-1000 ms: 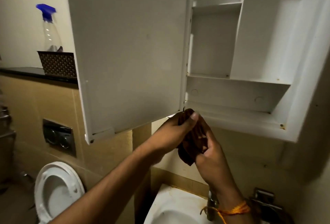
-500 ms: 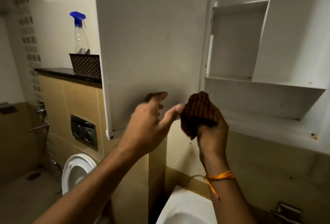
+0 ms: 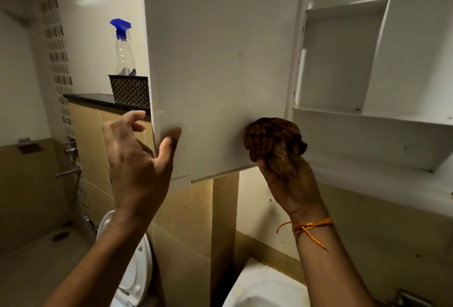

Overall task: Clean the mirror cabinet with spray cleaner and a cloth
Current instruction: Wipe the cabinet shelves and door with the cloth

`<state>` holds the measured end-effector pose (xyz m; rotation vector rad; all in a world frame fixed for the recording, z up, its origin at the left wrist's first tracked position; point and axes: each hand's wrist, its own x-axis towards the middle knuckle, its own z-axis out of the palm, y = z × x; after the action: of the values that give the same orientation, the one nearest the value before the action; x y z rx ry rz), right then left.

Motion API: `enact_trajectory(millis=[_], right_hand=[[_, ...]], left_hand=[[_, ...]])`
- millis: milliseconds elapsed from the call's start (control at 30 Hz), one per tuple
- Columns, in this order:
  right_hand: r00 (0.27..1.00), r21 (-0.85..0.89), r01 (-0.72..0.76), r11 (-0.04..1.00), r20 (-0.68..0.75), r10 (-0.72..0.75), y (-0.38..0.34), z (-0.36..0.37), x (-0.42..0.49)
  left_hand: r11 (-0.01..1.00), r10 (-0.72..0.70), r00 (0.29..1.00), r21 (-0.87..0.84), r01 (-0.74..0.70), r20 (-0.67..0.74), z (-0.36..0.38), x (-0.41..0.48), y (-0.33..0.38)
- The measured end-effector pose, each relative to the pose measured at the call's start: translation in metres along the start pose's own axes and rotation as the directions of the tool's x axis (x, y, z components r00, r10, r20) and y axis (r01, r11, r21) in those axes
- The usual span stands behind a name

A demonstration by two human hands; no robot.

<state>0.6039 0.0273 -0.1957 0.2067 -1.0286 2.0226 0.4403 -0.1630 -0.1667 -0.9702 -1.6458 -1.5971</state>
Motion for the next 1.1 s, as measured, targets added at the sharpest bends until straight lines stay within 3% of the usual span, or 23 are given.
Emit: enact_trajectory(millis=[67, 100, 133, 200, 300, 367, 433, 533, 667, 733, 900, 1000, 1100], right_hand=[[1.000, -0.220, -0.018, 0.975, -0.020, 0.014, 0.001, -0.002, 0.007], [0.995, -0.401, 0.008, 0.916, -0.083, -0.045, 0.000, -0.006, 0.010], [0.975, -0.592, 0.021, 0.806, -0.166, -0.147, 0.000, -0.011, 0.014], [0.864, -0.841, 0.023, 0.541, -0.256, -0.434, 0.003, -0.023, 0.019], [0.663, -0.966, 0.068, 0.249, -0.143, -0.735, 0.011, -0.027, 0.020], [0.558, -0.991, 0.086, 0.104, -0.039, -0.829, 0.018, -0.017, 0.024], [0.507, -0.996, 0.088, 0.018, 0.029, -0.861, 0.027, -0.007, 0.028], [0.550, -0.996, 0.084, 0.013, 0.036, -0.835, 0.046, -0.003, 0.025], [0.717, -0.999, 0.026, -0.029, 0.039, -0.696, 0.067, 0.000, 0.008], [0.723, -0.997, 0.058, -0.058, 0.082, -0.686, 0.067, -0.007, 0.007], [0.701, -0.990, 0.143, -0.011, 0.109, -0.705, 0.056, -0.029, 0.017], [0.683, -0.992, 0.110, -0.070, 0.126, -0.719, 0.059, -0.022, 0.010], [0.719, -0.978, 0.164, -0.132, 0.210, -0.662, 0.081, 0.002, -0.010]], left_hand=[[1.000, -0.018, 0.999, 0.013, 0.017, 0.046, 0.002, -0.001, -0.003], [1.000, -0.011, 0.998, 0.015, 0.010, 0.068, 0.002, -0.001, -0.005], [1.000, -0.007, 0.996, 0.012, 0.005, 0.091, 0.002, -0.001, -0.007], [1.000, -0.002, 0.992, 0.016, 0.000, 0.126, 0.002, -0.001, -0.009], [0.998, 0.000, 0.992, 0.056, -0.008, 0.128, 0.004, -0.001, -0.010], [0.998, -0.007, 0.993, 0.061, 0.000, 0.121, 0.005, -0.001, -0.009], [0.998, -0.014, 0.992, 0.059, 0.007, 0.124, 0.005, 0.000, -0.010], [0.999, -0.019, 0.991, 0.048, 0.013, 0.133, 0.004, 0.000, -0.011], [1.000, -0.017, 0.991, 0.026, 0.014, 0.134, 0.003, -0.001, -0.010], [1.000, -0.014, 0.989, 0.014, 0.012, 0.146, 0.002, -0.001, -0.010], [1.000, -0.017, 0.983, 0.021, 0.014, 0.180, 0.001, 0.001, -0.014], [0.999, -0.008, 0.986, 0.036, 0.002, 0.167, 0.003, 0.002, -0.014], [0.999, -0.006, 0.989, 0.032, 0.001, 0.151, 0.005, 0.001, -0.013]])
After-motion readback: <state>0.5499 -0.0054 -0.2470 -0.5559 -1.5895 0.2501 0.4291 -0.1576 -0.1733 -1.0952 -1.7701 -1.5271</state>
